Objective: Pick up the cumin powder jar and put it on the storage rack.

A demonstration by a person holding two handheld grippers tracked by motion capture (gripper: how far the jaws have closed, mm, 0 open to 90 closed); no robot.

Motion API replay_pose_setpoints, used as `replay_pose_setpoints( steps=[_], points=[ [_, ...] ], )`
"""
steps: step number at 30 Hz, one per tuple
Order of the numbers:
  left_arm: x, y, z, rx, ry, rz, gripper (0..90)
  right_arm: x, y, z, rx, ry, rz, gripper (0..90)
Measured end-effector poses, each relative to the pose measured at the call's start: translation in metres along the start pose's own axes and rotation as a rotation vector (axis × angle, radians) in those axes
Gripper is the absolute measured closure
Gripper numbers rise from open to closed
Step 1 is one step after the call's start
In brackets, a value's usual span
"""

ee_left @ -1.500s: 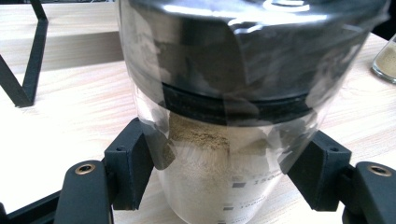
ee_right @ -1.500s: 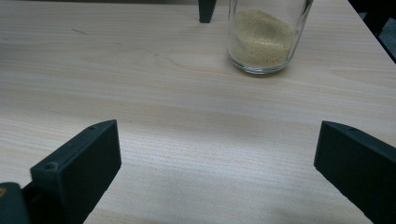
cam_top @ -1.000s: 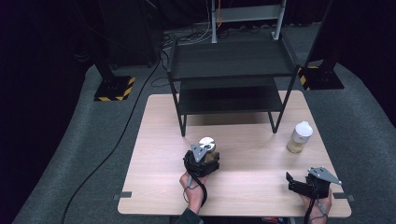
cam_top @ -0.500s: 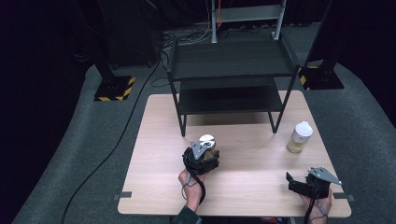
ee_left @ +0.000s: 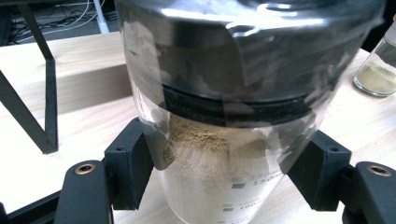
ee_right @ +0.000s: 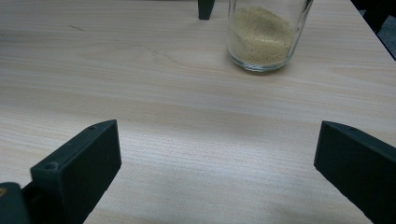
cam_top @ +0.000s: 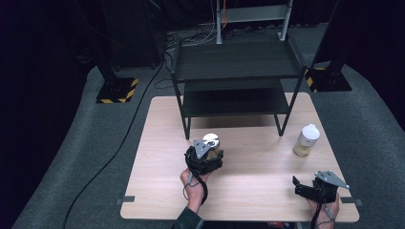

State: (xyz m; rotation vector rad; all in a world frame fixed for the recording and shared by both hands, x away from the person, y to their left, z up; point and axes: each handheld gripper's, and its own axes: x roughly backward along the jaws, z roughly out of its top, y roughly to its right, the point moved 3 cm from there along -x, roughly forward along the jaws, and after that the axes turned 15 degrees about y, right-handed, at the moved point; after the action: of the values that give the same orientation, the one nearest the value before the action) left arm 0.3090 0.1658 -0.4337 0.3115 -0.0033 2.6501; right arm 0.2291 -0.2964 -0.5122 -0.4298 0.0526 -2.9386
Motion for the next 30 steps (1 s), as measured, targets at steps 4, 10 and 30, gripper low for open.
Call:
replay_pose_setpoints(
  steps=[4,10,30],
  points=[
    [-0.002,-0.001,0.005,-0.006,0.0,-0.004,30.0,0.0,0.0,0.0,0.0,0.0,0.001,0.0],
    [-0.003,-0.003,0.012,-0.009,0.003,-0.016,30.0,0.0,0.0,0.0,0.0,-0.002,0.001,0.0],
    [-0.009,-0.015,0.026,0.009,-0.004,-0.042,30.0,-0.001,-0.001,0.001,0.003,-0.011,-0.002,0.0]
  ],
)
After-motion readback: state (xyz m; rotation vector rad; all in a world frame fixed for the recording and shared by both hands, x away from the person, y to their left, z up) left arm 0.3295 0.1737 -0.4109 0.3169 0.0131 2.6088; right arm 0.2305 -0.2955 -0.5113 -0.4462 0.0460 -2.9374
